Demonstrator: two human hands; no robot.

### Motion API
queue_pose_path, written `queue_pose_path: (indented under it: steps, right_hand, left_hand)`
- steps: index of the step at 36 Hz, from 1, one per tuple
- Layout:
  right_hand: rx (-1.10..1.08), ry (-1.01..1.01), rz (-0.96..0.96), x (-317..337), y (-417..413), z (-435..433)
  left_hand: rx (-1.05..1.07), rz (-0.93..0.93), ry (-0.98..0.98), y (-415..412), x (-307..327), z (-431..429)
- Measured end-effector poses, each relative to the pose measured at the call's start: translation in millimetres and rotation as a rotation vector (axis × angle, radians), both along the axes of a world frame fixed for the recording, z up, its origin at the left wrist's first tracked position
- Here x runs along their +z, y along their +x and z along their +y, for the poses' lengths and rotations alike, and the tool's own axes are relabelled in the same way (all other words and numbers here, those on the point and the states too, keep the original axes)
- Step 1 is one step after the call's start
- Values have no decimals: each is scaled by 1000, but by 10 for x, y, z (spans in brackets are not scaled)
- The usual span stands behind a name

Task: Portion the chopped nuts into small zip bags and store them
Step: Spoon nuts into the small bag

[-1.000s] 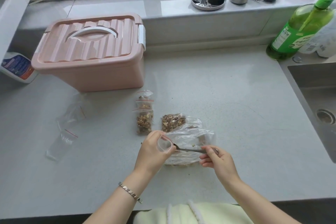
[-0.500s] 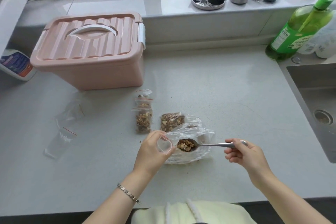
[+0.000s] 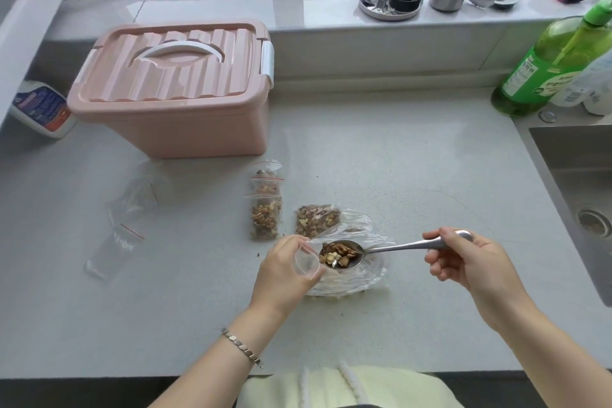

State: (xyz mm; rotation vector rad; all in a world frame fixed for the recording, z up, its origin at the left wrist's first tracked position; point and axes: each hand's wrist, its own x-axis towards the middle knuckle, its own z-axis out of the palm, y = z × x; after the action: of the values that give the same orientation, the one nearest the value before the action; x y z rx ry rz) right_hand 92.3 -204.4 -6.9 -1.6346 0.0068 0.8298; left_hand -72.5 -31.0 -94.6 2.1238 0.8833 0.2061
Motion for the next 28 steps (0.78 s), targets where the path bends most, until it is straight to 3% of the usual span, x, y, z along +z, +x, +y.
queue_pose_path:
  steps: [7,18,28]
  right_hand:
    - [116,-12,-232,182,-122,220]
    - [452,-122,-802,323,-396,378]
    - [271,-189,-699,202,-211,8]
  left_hand:
    - [-36,5,57,18,-20,-36]
    - [6,-17,16,23,-20,-77]
    - [8,60,-20,11,2,-35]
